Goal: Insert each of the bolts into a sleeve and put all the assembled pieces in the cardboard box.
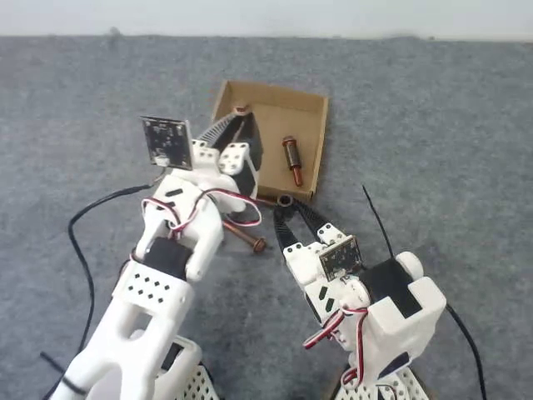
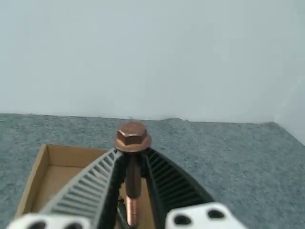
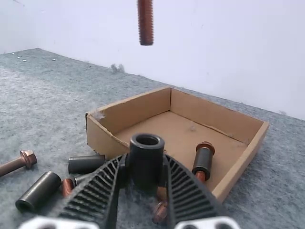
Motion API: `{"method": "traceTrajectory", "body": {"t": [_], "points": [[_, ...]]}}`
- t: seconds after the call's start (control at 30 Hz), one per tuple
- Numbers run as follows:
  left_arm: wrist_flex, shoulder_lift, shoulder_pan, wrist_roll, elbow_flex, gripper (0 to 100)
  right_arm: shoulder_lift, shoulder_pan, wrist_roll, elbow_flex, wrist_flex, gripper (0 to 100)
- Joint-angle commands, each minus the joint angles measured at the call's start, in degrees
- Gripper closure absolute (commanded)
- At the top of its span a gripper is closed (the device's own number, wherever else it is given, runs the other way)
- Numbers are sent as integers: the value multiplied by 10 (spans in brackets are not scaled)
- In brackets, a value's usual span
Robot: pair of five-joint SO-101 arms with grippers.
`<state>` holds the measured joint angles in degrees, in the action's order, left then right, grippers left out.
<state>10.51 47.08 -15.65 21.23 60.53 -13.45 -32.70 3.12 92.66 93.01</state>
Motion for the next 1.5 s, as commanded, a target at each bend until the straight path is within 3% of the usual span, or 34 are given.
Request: {"method": "traceTrajectory", "body": {"t": [0.0,0.5,0.77,1.03,1.47], "points": [[0,29,-10,4,0,989,2,-4,5,11,0,992],[53,33,-76,2,23,989,3,-5,5,11,2,992],[130,129,-107,-18,51,989,3,-5,5,11,3,992],[33,149,-107,-18,130,989,3,-5,6,12,3,992],[-22,153,-111,-19,147,989,3,-4,6,12,2,992]]}}
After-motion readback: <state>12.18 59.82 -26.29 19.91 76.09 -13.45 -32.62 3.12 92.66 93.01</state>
